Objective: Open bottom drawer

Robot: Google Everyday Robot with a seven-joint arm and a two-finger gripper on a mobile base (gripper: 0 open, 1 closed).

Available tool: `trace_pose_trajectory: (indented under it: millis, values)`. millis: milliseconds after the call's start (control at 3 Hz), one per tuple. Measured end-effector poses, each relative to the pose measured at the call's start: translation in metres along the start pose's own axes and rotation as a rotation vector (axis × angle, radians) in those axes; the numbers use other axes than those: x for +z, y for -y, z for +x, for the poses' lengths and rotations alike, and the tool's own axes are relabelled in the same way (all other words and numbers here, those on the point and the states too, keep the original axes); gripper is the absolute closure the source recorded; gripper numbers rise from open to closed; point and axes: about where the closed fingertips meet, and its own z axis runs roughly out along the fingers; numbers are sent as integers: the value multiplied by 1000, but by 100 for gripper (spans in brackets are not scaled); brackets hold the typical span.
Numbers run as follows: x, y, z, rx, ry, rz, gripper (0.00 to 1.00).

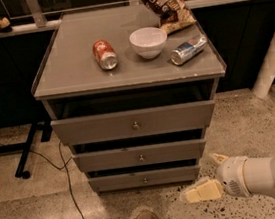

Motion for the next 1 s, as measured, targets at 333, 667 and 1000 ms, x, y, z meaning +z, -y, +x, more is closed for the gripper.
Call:
trace_pose_trajectory:
  millis: [333,667,1000]
  values:
    - [13,6,15,58,9,30,0]
    - [39,22,46,149,24,85,0]
    - [66,37,72,221,22,107,0]
